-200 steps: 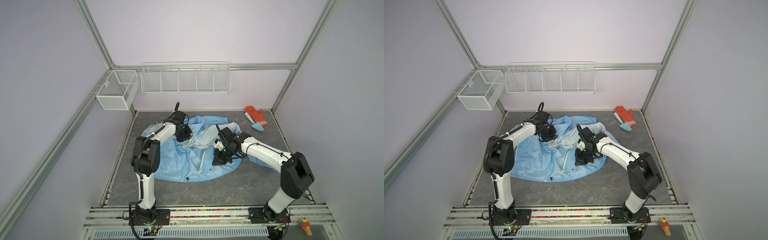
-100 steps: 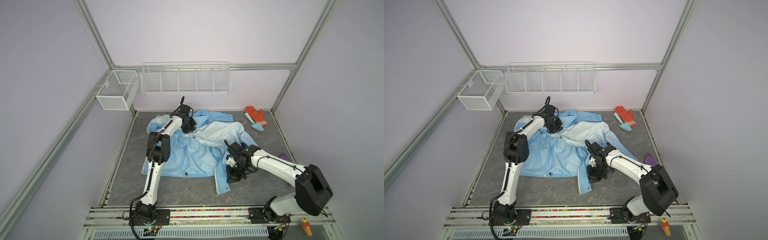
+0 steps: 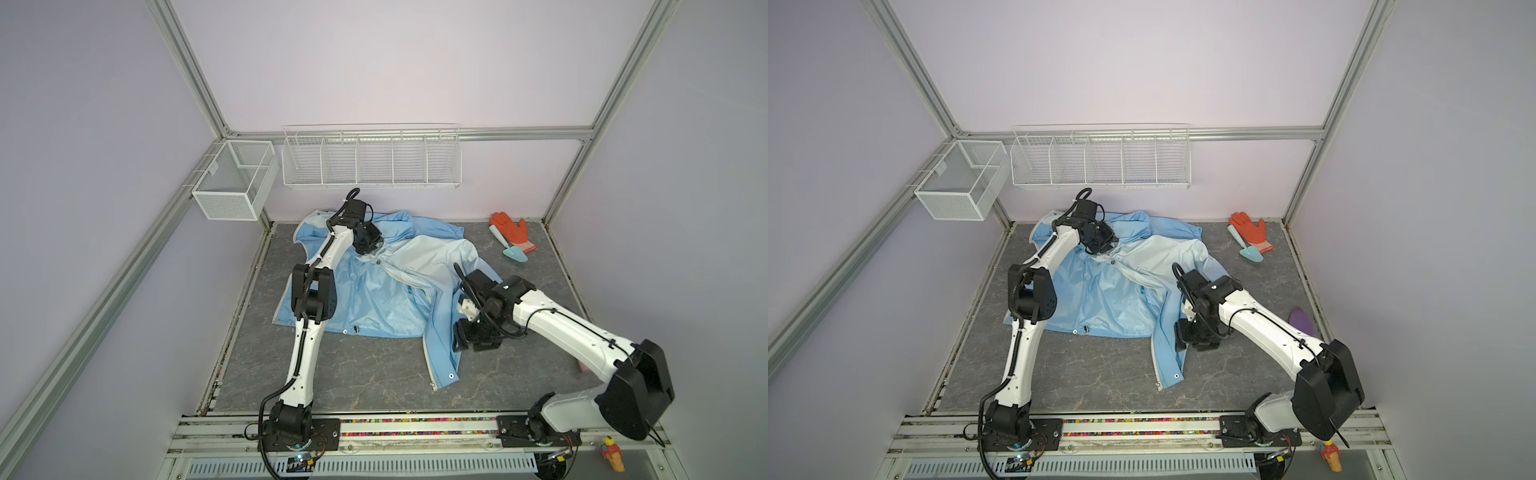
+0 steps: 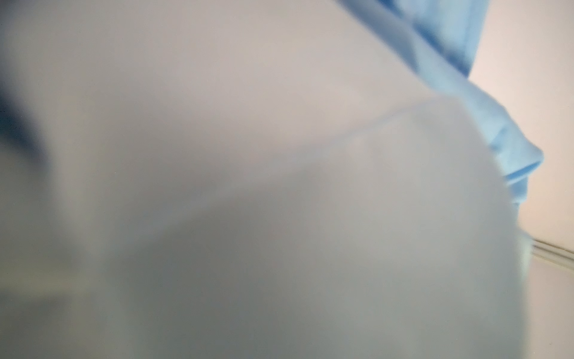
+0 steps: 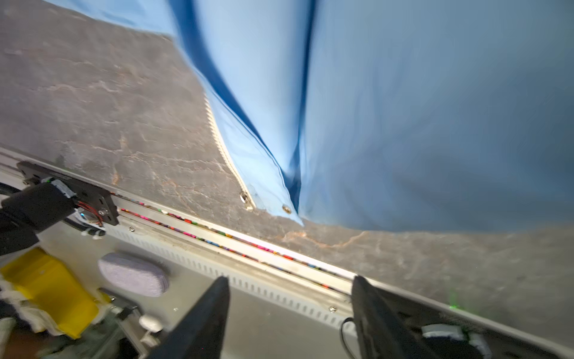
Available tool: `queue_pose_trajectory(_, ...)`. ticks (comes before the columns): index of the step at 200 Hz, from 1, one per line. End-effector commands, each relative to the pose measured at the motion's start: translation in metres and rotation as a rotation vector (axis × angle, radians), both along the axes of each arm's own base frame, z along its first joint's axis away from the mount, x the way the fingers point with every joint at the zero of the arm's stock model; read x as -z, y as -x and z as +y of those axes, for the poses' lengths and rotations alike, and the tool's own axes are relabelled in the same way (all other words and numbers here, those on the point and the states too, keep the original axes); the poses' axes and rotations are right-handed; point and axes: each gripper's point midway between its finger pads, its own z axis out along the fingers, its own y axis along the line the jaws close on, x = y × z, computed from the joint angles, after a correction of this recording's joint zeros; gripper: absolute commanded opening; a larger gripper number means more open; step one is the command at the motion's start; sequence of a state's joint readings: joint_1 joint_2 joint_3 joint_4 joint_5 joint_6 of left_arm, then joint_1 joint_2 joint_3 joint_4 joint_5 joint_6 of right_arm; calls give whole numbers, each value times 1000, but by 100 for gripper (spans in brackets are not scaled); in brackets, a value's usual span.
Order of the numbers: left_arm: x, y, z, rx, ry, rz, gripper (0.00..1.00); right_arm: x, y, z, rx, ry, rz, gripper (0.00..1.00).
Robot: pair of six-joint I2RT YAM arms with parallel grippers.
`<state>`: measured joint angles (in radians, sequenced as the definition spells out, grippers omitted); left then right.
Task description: Zip up the jacket
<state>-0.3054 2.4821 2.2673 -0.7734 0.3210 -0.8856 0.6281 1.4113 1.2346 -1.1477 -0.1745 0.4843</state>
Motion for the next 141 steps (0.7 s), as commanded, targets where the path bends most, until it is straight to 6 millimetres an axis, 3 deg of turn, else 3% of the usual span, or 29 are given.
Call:
queue_pose_trajectory(1, -95, 23, -7, 17, 42, -167, 40, -37, -35, -11, -12, 93, -159, 80)
queue_pose_trajectory(17, -107, 53, 8, -10, 14, -175, 41, -54, -63, 10, -48, 55, -250, 82)
queue_pose_trajectory(50, -120, 112, 57, -77, -54, -167, 44, -60, -121, 69, -150, 20, -320, 83)
queue_pose_trajectory(75, -103, 144, 90, -107, -78, -100, 40, -49, -160, 115, -269, 72, -364, 85)
queue_pose_trajectory(107, -64, 167, 79, -52, -54, -17, 23, -16, -207, 151, -357, 199, -435, 87)
queue_pose_trajectory(141, -32, 178, 55, -14, -35, 11, 17, 27, -239, 177, -396, 185, -486, 94)
